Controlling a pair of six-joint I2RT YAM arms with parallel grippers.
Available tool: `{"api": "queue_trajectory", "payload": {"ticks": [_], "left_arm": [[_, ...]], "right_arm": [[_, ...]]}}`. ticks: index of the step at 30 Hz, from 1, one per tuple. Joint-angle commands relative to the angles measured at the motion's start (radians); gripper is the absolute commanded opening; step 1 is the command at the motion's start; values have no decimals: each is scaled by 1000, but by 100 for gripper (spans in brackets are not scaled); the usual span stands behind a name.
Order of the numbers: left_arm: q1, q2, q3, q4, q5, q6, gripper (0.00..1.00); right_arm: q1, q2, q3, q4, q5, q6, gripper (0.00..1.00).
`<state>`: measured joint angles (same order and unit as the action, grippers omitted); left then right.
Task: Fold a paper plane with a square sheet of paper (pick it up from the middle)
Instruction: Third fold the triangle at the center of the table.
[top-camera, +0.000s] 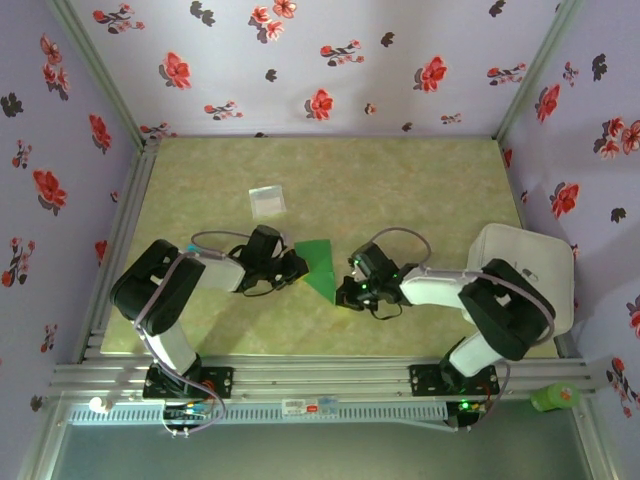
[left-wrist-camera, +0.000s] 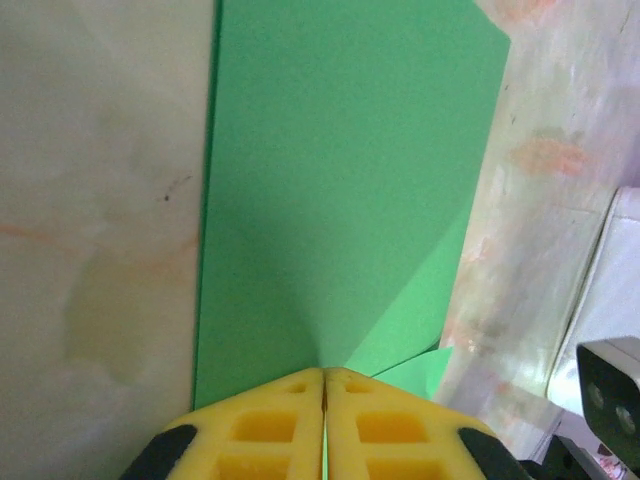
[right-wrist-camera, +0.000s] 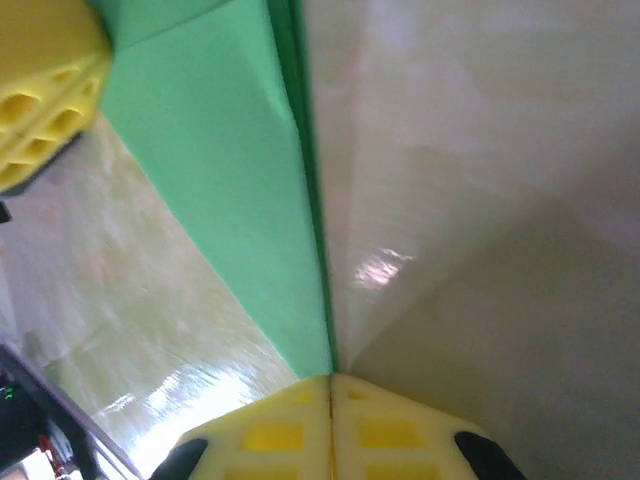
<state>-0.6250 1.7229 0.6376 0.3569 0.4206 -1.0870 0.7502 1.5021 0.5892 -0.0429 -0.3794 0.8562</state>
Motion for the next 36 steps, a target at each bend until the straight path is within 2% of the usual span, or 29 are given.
{"api": "queue_trajectory", "payload": {"ticks": [1,4,10,13,16,18,25,30,36], "left_arm": [[-17,-3,-46,-73,-48,-63,10],[-41,-21,-55,-55,-77,-111,10],[-87,-70,-81,17,-126,-201,14],[-88,-126,-72,-15,-144,-169,19],[-87,-198,-30,-150,-186,-78,27],[-75,-233,-15,-205,-203,-44,29],[33,-276,-70,-165,-128,-45,32],[97,-262,-92,-132,-34,-33,33],[130,-249,-95,-133,2,-17,34]], "right_arm": [[-16,-97,19,-232,246,-29,8],[-42,-152,30,-267,303,-42,10],[-46,-149,48,-171,251,-49,18],[-46,-103,69,-105,204,-43,22],[-46,-56,88,-39,156,-27,27],[-46,-24,105,-11,142,-22,29],[-45,69,169,16,102,-29,29],[-45,127,201,24,77,-32,27],[-46,158,219,15,84,-37,21]]}}
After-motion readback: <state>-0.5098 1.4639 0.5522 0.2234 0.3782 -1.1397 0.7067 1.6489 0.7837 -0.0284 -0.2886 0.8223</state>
